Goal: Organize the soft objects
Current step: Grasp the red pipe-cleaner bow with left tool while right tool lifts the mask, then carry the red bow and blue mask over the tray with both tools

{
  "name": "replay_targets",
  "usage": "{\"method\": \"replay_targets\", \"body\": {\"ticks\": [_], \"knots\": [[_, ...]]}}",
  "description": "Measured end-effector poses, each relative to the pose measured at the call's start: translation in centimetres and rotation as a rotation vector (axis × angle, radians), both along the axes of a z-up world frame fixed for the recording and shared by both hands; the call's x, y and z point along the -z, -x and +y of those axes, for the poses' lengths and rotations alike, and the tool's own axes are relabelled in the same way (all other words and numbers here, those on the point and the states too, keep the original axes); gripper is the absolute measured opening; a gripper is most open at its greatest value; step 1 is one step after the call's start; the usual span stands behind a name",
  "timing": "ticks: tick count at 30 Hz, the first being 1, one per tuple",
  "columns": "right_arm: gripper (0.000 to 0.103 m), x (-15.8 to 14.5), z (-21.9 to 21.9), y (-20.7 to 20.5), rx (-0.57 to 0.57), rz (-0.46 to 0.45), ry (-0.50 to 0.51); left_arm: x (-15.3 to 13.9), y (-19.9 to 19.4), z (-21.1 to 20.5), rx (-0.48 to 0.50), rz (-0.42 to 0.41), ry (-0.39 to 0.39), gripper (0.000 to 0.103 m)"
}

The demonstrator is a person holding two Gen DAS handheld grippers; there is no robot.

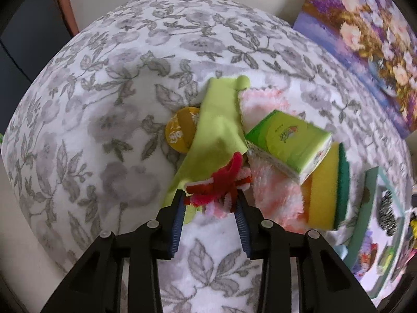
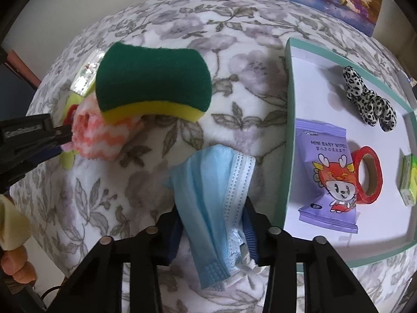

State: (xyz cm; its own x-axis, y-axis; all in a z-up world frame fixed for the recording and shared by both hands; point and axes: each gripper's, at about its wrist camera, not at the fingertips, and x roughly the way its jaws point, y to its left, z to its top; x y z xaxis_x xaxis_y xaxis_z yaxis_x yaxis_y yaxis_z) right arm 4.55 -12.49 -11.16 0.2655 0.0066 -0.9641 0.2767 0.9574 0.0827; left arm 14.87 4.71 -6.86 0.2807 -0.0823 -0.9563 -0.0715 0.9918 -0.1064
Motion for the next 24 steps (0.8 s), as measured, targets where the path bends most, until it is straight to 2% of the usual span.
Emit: {"method": "replay_targets", "body": {"ticks": [2, 11, 16, 24], "knots": [[0.034, -0.2, -0.6, 0.1, 0.007, -0.004, -0.011, -0.6, 0.3, 0.4, -0.013, -0.009, 0.016, 0.039], [0.023, -2.1, -2.6, 0.5, 0.009, -0.046, -0.028, -4.2, 1.4, 1.2, -0.067, -0.09, 0.028, 0.039], [0.023, -4.8, -3.9, 1.2, 0.028, -0.111, -0.028, -7.0, 2.5, 0.5, -0.072, -0.163, 0.046, 0.039], [0.023, -8.8, -6.4, 3.1, 0.085, -0.214, -0.02, -9.8, 4.0, -3.1, 0.006, -0.233, 0.055, 0.039]]}}
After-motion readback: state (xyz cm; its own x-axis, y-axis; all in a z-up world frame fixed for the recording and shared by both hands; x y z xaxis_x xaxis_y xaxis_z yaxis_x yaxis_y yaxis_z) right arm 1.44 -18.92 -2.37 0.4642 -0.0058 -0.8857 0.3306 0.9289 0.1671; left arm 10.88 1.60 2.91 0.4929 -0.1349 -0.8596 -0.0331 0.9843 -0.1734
